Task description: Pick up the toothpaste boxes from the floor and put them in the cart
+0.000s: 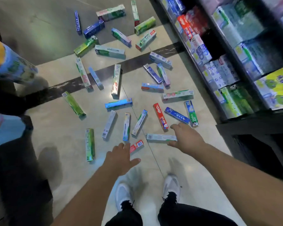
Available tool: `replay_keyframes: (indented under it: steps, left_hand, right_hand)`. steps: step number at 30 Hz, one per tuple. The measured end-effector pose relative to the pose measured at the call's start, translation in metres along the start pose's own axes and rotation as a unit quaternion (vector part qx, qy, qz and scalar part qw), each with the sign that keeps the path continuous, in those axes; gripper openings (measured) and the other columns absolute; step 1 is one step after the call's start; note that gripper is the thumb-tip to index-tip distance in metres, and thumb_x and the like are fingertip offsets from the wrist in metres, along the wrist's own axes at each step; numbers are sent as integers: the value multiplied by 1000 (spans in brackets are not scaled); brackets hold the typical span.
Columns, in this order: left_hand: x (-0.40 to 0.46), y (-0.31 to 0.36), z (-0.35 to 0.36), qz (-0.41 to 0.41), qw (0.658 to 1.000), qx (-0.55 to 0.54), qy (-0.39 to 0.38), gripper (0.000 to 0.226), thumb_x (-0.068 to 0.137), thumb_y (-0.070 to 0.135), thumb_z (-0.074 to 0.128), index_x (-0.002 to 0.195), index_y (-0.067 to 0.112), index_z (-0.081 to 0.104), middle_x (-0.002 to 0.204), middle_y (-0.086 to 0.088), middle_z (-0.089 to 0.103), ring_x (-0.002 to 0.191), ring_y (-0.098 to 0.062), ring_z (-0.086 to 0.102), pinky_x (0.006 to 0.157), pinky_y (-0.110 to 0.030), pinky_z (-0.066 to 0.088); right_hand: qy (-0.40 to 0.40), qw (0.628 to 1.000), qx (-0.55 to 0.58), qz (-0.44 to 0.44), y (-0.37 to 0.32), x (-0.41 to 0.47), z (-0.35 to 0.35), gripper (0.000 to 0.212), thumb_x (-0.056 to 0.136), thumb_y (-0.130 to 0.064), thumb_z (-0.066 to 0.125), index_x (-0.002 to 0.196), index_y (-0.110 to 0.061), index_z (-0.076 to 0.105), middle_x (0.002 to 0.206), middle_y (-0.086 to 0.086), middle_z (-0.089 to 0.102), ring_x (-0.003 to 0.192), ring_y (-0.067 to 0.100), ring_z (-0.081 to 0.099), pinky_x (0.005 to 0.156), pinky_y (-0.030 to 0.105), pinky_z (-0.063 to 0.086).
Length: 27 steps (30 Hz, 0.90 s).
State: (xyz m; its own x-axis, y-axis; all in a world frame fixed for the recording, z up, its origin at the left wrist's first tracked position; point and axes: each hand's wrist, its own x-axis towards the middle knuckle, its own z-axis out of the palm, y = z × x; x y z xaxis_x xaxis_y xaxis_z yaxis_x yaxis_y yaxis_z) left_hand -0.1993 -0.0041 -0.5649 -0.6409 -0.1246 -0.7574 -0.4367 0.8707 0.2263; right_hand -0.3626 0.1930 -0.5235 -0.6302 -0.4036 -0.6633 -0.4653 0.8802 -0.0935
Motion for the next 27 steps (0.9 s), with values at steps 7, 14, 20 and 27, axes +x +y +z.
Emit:
replay_keyframes:
  steps: [7,14,20,27]
  left_hand:
    - [163,-35,119,41,993,113,-8,67,88,62,53,135,16,37,133,-8,46,120,-27,47,90,-41,43]
    - [252,-58,184,82,979,184,-12,51,89,46,60,125,15,41,121,-7,56,109,-28,58,72,-36,43]
    - [265,-57,194,86,982,166,15,35,95,37,50,119,13,43,112,-9,63,99,-31,64,68,-34,41]
    - [198,-46,114,50,998,-2,44,32,91,47,56,100,19,43,100,-8,64,83,-26,60,67,-30,43]
  right_hand:
    - [2,999,-32,-12,31,136,164,60,81,-47,71,129,-20,48,125,5,55,110,25,54,90,38,49]
    - [16,992,-122,-25,61,214,257,45,79,-34,71,116,-19,51,114,7,56,98,24,55,80,37,51]
    - [21,983,-179,-37,68,234,275,33,85,-23,63,114,-21,47,109,5,58,96,23,56,77,35,48]
    - [45,997,-61,-2,49,187,199,34,88,-34,62,117,-18,52,107,8,64,92,29,64,69,35,51]
